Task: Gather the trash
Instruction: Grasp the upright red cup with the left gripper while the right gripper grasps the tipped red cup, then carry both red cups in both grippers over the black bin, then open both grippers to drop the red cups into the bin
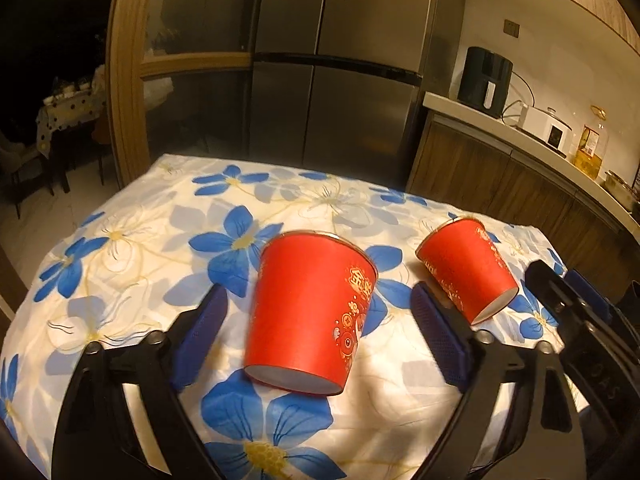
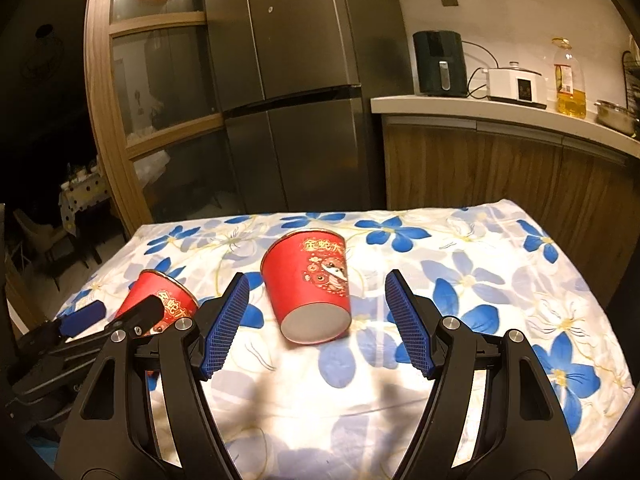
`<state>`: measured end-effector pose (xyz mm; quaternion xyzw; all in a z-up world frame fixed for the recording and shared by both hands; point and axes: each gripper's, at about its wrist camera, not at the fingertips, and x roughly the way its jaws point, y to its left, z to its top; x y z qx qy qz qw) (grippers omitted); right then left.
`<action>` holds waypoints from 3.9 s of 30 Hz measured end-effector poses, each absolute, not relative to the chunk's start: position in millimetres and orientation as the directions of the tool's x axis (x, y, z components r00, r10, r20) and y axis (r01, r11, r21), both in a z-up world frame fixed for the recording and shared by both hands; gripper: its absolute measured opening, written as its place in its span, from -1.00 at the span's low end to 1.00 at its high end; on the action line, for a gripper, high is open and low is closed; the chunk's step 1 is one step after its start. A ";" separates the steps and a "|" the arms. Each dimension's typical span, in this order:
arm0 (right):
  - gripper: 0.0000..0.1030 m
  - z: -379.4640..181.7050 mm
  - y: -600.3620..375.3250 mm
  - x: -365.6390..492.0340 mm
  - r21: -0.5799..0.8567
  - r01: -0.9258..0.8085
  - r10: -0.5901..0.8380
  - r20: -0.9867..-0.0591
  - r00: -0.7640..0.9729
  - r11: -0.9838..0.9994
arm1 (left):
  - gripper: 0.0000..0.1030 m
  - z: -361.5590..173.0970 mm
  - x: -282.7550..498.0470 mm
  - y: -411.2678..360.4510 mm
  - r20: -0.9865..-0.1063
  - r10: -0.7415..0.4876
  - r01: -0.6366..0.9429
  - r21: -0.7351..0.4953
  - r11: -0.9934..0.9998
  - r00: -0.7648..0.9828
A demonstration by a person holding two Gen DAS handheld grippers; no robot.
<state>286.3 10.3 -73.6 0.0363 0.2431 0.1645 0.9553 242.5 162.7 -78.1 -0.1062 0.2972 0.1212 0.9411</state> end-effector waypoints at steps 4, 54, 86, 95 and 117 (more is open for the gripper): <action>0.36 -80.4 17.6 295.0 0.137 -0.300 0.329 -0.470 0.819 0.944 | 0.51 -83.8 246.8 167.3 -0.611 0.143 -0.290 -0.148 0.945 0.778; 0.16 -57.2 -39.5 281.7 0.227 -0.271 0.349 -0.472 0.810 0.936 | 0.20 -56.5 223.0 132.3 -0.538 0.081 -0.212 -0.186 0.959 0.839; 0.16 -7.9 -342.7 180.1 0.302 0.194 -0.094 -0.316 0.944 0.933 | 0.20 -3.0 228.3 -171.3 -0.422 -0.305 0.280 -0.123 0.952 0.854; 0.17 -12.4 -403.3 181.5 0.304 0.315 -0.211 -0.327 0.921 0.899 | 0.21 -0.7 244.1 -252.8 -0.394 -0.402 0.390 -0.115 0.914 0.826; 0.20 -26.5 -449.8 210.8 0.364 0.327 -0.200 -0.345 0.917 0.872 | 0.23 -26.7 282.1 -302.0 -0.426 -0.456 0.438 -0.145 0.887 0.782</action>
